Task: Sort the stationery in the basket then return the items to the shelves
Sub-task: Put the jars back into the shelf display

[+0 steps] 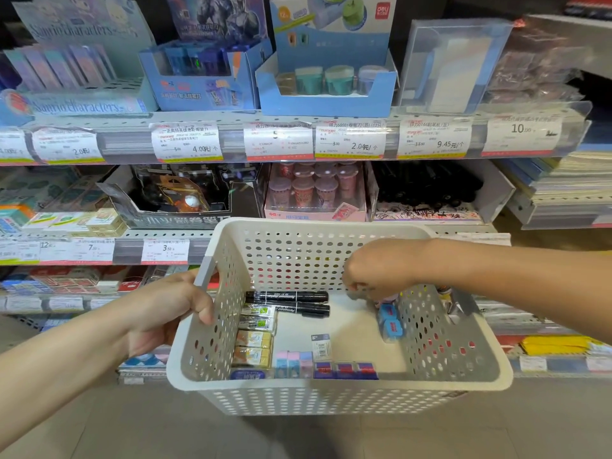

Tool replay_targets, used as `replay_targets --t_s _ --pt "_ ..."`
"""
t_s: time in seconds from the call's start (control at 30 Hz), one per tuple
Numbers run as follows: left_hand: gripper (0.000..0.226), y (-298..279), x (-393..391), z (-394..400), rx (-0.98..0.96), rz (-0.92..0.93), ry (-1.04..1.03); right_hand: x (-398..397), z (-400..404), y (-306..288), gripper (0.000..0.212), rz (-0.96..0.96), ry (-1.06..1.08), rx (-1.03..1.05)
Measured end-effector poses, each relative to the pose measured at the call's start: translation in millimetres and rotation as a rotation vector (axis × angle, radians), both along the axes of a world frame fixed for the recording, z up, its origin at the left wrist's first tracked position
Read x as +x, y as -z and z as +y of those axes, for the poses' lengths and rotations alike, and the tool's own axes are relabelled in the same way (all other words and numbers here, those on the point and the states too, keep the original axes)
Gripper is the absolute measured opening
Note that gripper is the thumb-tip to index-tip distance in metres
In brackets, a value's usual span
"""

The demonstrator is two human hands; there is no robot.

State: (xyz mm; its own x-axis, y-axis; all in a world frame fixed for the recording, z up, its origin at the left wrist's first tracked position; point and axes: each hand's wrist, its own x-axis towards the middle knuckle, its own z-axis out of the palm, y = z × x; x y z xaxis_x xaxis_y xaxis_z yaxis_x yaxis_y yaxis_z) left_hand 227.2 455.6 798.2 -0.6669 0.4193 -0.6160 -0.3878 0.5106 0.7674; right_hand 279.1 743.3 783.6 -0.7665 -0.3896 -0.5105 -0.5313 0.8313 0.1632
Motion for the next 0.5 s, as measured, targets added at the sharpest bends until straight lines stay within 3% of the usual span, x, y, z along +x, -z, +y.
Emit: replay_targets --t_s 0.1,0.23,0.37,0.5 --pt "0.069 -2 1 2 0.0 0.004 0.019 -5 4 15 0.01 -0.048 -0.038 0.161" --pt "0.067 -4 2 3 0.009 0.003 0.019 -7 4 31 0.017 -0.056 -0.096 0.305" --pt "0.068 -6 2 4 0.009 -0.009 0.013 -9 0 33 0.015 -0.064 -0.022 0.332" --pt "0.068 -6 3 3 0.006 -0.017 0.003 -8 -1 32 0.022 -0.052 -0.153 0.383"
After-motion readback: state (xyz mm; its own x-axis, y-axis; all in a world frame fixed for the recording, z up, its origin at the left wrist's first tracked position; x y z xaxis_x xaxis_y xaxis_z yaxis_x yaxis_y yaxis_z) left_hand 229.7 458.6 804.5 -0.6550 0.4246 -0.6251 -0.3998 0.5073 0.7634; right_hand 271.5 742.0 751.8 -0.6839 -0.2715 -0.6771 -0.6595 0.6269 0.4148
